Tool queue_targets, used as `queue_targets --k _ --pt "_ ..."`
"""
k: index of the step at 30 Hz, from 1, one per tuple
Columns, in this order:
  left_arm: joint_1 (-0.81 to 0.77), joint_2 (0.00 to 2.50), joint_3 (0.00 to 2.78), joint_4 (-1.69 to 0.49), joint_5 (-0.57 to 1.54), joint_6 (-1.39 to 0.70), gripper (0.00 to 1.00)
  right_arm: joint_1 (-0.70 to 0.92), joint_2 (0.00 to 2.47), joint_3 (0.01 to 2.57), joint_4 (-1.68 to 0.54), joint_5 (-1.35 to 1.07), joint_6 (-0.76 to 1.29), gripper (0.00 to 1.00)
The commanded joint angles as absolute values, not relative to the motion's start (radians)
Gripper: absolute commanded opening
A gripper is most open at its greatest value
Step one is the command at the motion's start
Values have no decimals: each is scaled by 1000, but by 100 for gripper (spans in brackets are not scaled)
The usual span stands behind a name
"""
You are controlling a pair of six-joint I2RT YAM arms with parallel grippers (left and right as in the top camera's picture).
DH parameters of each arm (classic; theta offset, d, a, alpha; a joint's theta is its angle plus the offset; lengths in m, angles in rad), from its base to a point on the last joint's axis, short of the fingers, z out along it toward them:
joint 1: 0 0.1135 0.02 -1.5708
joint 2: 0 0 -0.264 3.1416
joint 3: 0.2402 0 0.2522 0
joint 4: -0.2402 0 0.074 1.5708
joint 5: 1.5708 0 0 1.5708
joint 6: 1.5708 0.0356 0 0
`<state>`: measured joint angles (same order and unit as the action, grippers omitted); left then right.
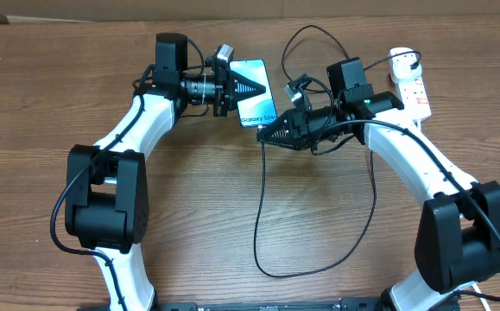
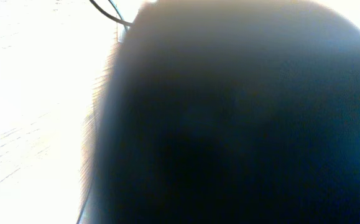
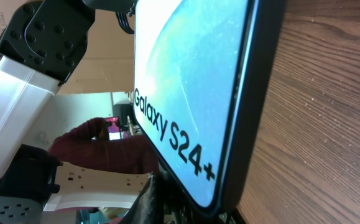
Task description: Plug charger to phone and switch on socket
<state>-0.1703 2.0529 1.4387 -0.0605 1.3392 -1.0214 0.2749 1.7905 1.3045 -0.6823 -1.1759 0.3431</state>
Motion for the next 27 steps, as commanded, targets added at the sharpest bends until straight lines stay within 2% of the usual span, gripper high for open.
queue_targets --k 1,3,27 --pt "-178 2040 1443 -56 1412 -1033 4 276 1764 1321 -681 -1173 345 6" --pt "-179 2040 1443 -56 1420 -1033 4 276 1764 1321 -681 -1185 345 4" --pt "-223 2040 1443 -56 1500 -1002 3 272 1764 1322 -656 -1244 372 4"
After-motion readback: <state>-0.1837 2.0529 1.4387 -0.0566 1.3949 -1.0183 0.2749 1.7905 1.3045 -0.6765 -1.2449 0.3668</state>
